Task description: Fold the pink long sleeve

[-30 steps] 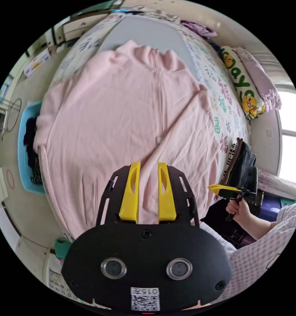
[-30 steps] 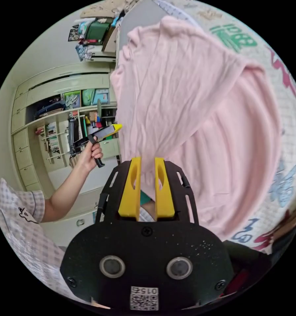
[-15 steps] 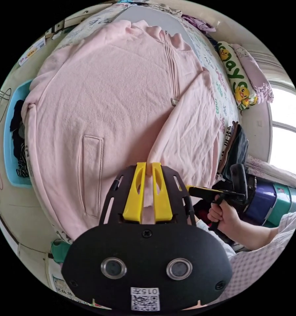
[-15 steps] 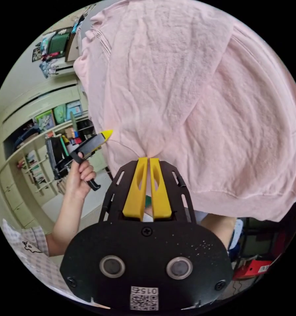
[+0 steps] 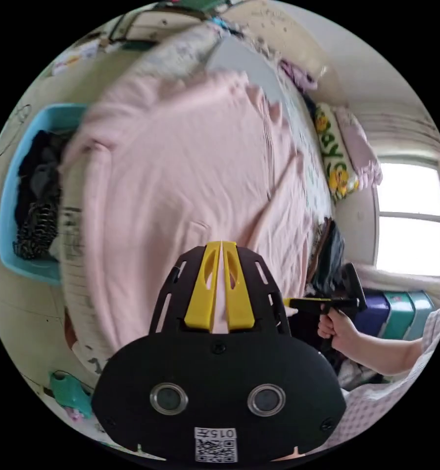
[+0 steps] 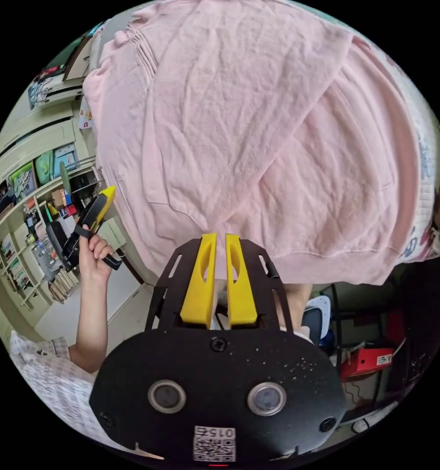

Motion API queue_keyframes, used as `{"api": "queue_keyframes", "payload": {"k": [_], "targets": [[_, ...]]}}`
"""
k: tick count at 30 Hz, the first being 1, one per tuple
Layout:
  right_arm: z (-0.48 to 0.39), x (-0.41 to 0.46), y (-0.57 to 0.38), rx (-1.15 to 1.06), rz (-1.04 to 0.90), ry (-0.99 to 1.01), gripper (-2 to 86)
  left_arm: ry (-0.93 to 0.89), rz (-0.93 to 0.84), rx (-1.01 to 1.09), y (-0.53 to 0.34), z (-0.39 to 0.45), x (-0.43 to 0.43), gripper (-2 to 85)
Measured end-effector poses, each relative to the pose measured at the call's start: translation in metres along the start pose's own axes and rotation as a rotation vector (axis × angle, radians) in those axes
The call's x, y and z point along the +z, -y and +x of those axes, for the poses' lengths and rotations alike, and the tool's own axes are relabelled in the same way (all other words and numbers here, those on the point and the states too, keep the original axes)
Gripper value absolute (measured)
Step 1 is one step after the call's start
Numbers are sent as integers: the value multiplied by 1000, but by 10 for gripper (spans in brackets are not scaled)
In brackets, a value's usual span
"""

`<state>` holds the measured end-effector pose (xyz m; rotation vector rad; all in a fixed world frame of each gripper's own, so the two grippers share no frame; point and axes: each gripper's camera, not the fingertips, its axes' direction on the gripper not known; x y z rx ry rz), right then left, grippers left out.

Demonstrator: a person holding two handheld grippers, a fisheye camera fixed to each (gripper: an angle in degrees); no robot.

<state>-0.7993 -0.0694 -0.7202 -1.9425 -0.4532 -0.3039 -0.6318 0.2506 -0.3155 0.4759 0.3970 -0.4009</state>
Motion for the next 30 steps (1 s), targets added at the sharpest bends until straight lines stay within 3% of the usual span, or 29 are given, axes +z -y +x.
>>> {"api": "queue_keyframes", "payload": {"k": [6,12,17,27,30], "targets": [[-163,-51,35,-255,85,-162,27,-158,166,-518,27,-192,-80,66],[-378,-27,90,-623,65,-284,47,-389,262,-885,54,-331,-69,108],[-468,-1,107,-658,65,-451,53,-347,187,-927,91,-380,-53,119],[-533,24,96,-685,69,-690,-3,-120,18,-896,136,-413,-41,140],[-536,24,97,-681,49,-693,-6,-143,31,-894,133,-416,-41,134]]}}
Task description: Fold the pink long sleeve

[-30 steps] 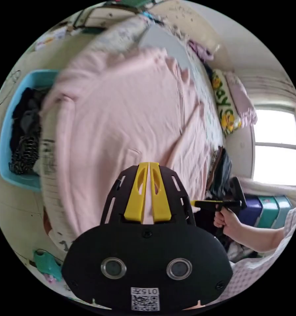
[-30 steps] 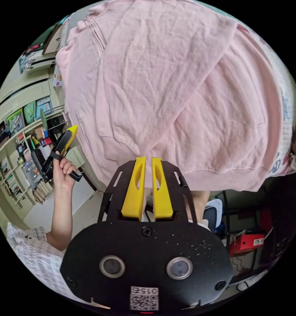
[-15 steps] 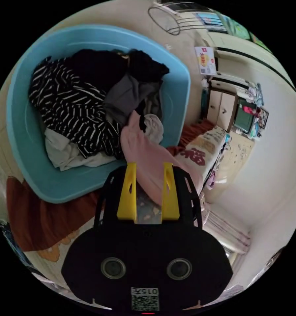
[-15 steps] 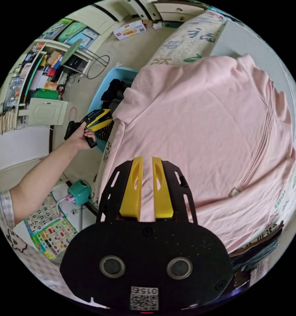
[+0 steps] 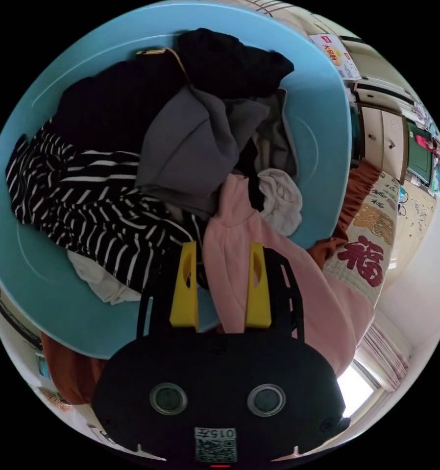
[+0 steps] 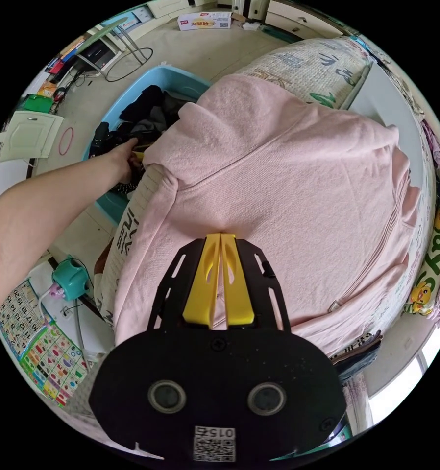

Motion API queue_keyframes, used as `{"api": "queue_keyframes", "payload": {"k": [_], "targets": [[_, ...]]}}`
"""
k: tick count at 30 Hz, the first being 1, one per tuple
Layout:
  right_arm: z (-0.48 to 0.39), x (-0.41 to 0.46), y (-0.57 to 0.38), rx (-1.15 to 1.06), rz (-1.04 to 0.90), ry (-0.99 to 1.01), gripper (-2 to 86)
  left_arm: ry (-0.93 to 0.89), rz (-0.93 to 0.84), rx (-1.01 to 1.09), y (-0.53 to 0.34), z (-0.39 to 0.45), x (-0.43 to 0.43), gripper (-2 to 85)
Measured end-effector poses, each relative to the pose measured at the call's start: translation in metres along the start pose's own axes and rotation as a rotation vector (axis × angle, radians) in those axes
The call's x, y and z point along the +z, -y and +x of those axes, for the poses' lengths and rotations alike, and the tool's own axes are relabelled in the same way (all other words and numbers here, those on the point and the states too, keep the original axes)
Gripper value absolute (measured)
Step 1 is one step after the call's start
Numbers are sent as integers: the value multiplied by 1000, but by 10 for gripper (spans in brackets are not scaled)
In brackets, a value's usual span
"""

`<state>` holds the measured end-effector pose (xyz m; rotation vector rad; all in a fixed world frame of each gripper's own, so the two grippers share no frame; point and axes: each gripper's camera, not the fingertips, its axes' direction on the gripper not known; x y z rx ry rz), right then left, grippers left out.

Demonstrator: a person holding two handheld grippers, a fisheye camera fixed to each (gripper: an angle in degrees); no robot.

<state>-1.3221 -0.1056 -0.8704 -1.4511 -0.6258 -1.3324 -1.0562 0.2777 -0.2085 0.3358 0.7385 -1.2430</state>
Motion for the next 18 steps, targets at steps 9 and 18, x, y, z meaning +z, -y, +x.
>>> {"api": "queue_keyframes", "payload": {"k": [9,18], "targets": [[17,17,-21,-12,14,44,-10,-214,167,29,-37,-2,-53,3],[85,52,-84,100,100,297,-6,-469,438,450,-146,75,-176,-7]]}}
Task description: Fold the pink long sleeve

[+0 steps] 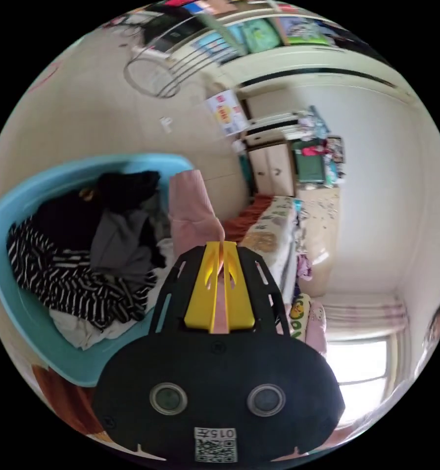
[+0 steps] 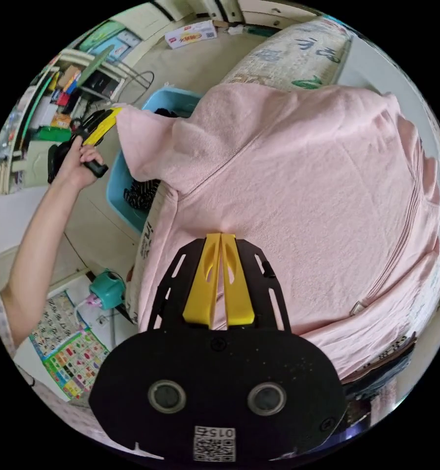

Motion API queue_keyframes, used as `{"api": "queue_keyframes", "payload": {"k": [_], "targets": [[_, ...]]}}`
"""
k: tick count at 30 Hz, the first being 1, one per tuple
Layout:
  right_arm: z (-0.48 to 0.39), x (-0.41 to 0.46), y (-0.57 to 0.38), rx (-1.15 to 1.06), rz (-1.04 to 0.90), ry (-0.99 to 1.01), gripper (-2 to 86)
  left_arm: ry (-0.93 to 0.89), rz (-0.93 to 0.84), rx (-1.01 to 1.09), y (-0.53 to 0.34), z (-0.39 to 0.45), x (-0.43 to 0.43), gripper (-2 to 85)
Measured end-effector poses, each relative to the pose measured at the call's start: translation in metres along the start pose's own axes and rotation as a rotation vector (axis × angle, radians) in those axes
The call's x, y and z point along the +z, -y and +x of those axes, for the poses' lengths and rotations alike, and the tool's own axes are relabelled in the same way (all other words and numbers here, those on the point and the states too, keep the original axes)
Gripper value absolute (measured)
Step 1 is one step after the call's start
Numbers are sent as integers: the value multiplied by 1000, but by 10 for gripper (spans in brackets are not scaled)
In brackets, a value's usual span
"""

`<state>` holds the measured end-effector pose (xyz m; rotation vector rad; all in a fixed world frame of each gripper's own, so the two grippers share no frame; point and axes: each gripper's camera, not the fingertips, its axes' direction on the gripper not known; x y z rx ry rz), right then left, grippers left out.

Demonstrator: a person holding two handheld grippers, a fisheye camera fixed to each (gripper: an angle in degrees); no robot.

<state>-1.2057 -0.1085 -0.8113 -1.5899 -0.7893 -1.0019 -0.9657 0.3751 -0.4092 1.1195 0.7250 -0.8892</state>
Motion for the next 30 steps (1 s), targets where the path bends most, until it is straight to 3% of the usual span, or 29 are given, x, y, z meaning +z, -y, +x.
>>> {"api": "queue_keyframes", "payload": {"k": [2,7,11,13,15,18,24,28,30], "targets": [[38,-16,-39,53,107,137,-4,-109,1,150,-21,57,-14,-7],[130,-50,-149,216,307,255,5,-387,-121,534,-135,212,-25,-6],[243,-68,-278,430,499,345,40,-525,-398,704,-288,288,18,-6],[298,-60,-336,551,561,387,58,-508,-548,711,-359,292,54,-6],[349,-40,-387,680,581,423,73,-359,-794,719,-452,272,110,-5],[409,5,-440,786,540,455,94,-195,-1072,533,-528,220,168,-4],[472,88,-451,773,438,495,146,-141,-1073,566,-542,221,162,0],[494,139,-425,692,273,540,115,-83,-1027,592,-539,230,151,3],[497,147,-418,674,217,436,79,-46,-981,569,-533,231,146,4]]}}
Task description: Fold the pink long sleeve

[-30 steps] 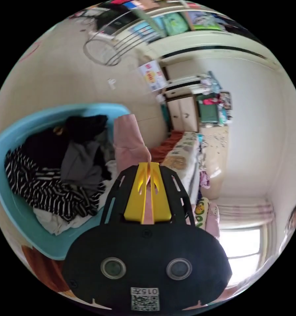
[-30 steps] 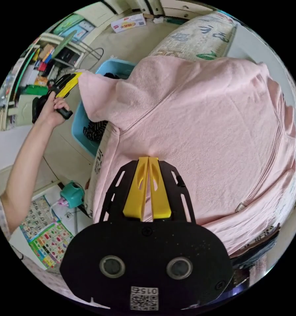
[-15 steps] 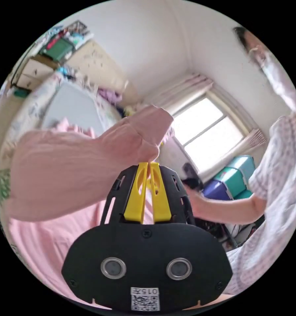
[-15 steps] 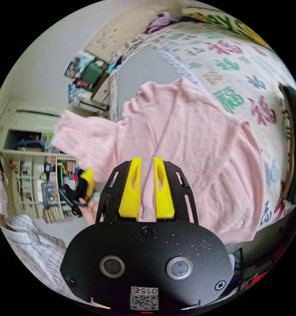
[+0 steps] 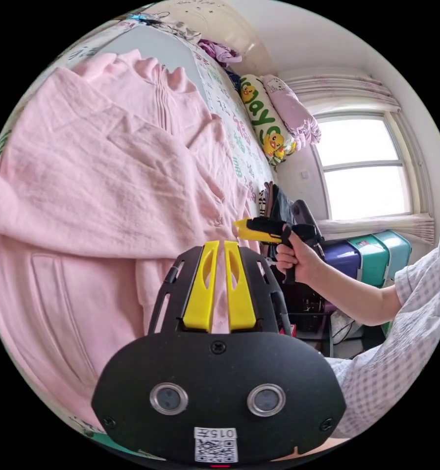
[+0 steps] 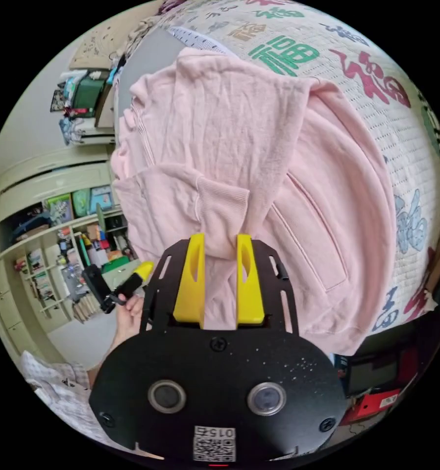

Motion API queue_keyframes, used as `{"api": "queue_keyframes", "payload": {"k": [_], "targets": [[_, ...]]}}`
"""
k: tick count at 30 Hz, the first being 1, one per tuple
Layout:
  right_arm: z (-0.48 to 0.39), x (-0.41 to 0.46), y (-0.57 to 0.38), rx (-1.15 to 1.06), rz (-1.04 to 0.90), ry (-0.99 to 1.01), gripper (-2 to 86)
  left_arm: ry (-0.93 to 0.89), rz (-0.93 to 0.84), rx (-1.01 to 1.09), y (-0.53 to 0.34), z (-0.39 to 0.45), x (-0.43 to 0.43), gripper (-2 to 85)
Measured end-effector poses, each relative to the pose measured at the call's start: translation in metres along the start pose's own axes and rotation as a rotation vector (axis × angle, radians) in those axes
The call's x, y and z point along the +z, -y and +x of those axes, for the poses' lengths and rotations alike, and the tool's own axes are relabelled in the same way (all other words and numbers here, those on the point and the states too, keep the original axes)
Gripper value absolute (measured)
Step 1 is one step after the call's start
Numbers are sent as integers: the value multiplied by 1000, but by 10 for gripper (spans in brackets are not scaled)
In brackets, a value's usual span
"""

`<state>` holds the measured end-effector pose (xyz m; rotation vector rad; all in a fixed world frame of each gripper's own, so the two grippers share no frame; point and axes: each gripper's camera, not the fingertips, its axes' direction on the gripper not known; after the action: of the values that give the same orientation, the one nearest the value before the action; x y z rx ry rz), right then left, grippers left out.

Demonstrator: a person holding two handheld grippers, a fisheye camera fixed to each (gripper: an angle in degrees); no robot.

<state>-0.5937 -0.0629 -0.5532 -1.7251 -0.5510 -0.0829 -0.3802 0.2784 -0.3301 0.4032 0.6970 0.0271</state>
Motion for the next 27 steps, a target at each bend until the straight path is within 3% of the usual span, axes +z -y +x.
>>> {"api": "queue_keyframes", "payload": {"k": [2,9,15,22,27], "targets": [[9,2,10,-41,-18,-38,25,37,42,-36,0,-3,-9,4],[47,-37,14,-71,61,14,3,242,255,-171,12,-25,-67,8],[78,-43,9,20,84,-69,1,366,270,-216,37,-47,-86,22],[102,-15,20,90,-52,-210,4,348,206,-274,46,-75,-79,40],[95,-4,50,54,-173,-258,19,253,280,-422,19,-94,-92,47]]}}
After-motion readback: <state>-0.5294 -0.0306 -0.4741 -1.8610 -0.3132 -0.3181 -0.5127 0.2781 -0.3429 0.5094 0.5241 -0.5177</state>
